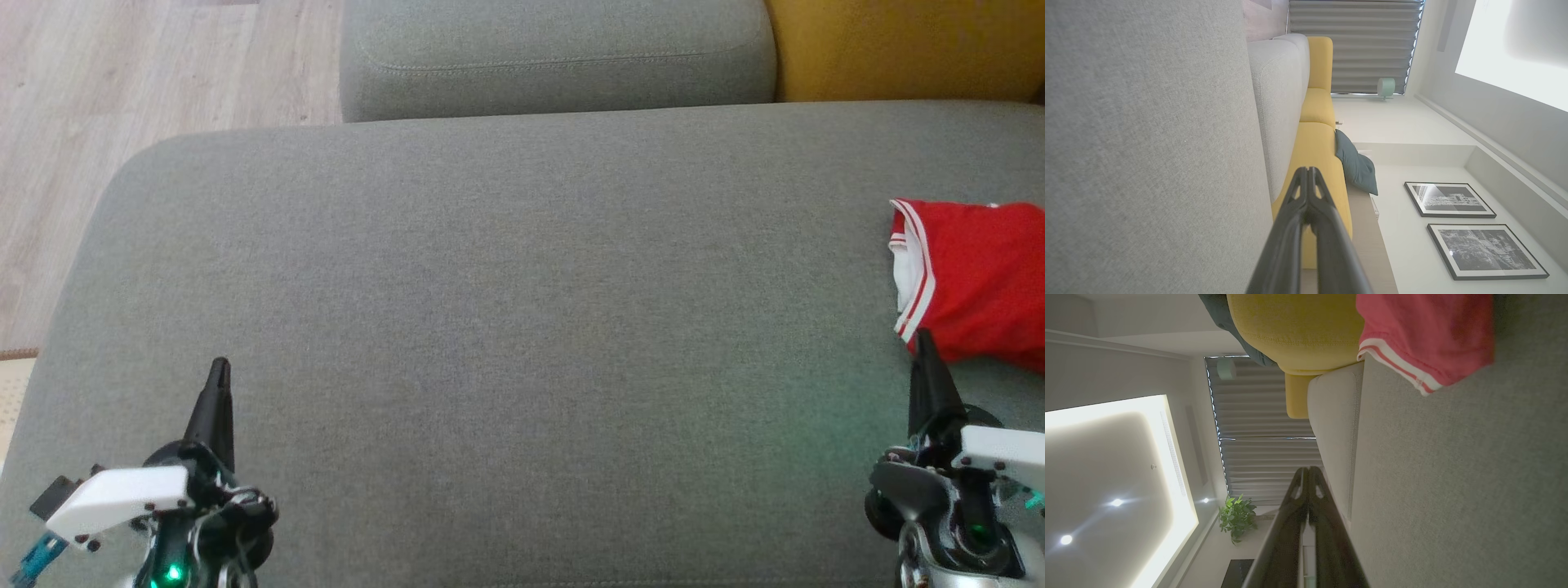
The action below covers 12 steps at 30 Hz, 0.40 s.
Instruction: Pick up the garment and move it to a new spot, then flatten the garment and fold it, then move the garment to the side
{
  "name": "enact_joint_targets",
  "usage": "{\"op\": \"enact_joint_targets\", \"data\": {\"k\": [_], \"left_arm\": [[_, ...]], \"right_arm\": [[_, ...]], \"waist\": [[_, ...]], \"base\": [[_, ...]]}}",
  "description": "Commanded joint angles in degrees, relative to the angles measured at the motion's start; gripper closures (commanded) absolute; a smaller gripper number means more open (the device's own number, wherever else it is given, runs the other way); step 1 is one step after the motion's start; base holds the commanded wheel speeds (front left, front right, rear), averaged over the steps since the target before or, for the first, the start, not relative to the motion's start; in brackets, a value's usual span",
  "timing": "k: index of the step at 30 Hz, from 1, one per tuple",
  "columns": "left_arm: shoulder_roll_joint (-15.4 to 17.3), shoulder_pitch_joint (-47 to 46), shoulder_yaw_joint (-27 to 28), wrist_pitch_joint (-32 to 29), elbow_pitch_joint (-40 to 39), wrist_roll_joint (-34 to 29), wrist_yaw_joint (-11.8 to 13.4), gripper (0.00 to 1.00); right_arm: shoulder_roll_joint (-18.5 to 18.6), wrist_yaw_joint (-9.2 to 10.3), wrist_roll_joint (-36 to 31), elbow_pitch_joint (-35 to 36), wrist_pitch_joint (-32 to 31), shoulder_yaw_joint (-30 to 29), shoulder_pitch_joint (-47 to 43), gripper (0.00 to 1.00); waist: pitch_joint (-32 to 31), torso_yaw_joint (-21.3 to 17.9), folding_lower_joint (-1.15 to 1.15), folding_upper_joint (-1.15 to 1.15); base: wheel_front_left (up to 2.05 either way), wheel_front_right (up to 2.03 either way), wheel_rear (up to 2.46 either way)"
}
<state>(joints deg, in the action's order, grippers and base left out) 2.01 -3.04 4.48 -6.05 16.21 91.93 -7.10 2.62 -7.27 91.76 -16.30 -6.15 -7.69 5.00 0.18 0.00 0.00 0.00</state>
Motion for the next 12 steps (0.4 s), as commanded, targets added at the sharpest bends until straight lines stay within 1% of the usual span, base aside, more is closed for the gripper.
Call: {"op": "enact_joint_targets", "data": {"k": [1,12], "left_arm": [[0.9,-3.2,2.0,-0.4,-2.2,0.3,-0.4,1.00],[0.9,-3.2,2.0,-0.4,-2.2,0.3,-0.4,1.00]], "right_arm": [[0.3,-0.22,0.4,2.3,-0.3,1.2,1.2,1.00],[0.3,-0.22,0.4,2.3,-0.3,1.2,1.2,1.00]], "waist": [[0.0,0.0,0.00,0.00],[0.0,0.0,0.00,0.00]], "base": [[0.00,0.00,0.00],[0.00,0.00,0.00]]}}
